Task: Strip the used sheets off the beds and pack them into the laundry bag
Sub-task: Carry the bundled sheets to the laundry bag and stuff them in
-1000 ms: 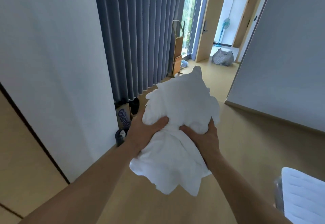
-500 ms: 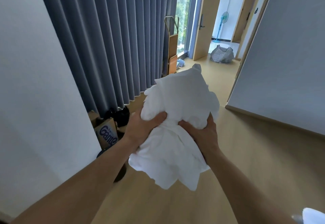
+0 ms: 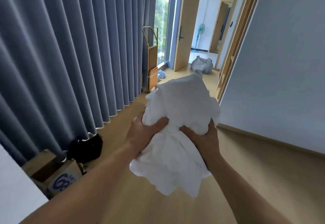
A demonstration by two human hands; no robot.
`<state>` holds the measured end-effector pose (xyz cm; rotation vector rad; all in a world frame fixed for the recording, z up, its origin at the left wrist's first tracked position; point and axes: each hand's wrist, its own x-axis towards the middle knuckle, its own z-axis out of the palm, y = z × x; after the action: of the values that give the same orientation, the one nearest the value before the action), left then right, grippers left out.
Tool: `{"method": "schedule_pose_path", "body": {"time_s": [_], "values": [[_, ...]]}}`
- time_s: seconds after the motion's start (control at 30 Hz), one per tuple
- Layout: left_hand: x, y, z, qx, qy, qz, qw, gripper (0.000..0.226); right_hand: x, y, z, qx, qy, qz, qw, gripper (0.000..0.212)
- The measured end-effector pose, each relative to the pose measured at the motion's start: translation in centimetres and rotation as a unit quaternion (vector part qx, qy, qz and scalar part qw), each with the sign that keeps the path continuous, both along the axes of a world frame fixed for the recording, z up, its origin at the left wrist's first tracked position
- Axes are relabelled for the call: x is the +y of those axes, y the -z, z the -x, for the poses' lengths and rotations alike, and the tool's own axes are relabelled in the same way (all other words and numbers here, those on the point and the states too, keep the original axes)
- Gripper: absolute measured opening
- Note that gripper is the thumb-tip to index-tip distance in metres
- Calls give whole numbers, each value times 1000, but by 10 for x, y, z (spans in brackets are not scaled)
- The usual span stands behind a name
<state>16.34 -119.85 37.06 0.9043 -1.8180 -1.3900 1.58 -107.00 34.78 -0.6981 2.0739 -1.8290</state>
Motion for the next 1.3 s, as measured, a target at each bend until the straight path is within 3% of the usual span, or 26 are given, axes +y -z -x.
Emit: {"method": "schedule_pose_path", "body": {"time_s": [0.17, 0.33, 0.63, 0.77, 0.9, 1.1, 1.3], "values": [[-62, 7, 86, 14, 17, -56, 998, 67, -50, -1, 74, -17, 27, 7, 999, 98], [-126, 17, 189, -2, 29, -60, 998, 79, -110, 13, 172, -5, 43, 18, 999, 109], [-231, 6, 351, 20, -1, -52, 998, 89, -225, 0, 347, 7, 15, 15, 1000, 108], [-283, 7, 397, 20, -9, -60, 998, 85, -284, 4, 399, 6, 2, 1, 1000, 107], [-354, 14, 449, 24, -9, -71, 997, 65, -358, 12, 455, 22, -3, 0, 1000, 112], [-474, 15, 527, 46, 6, -78, 996, 81, -473, 13, 532, 45, 28, -15, 998, 123], [-571, 4, 608, 37, 49, -92, 994, 67, -558, 11, 606, 36, 62, -23, 997, 122]]}}
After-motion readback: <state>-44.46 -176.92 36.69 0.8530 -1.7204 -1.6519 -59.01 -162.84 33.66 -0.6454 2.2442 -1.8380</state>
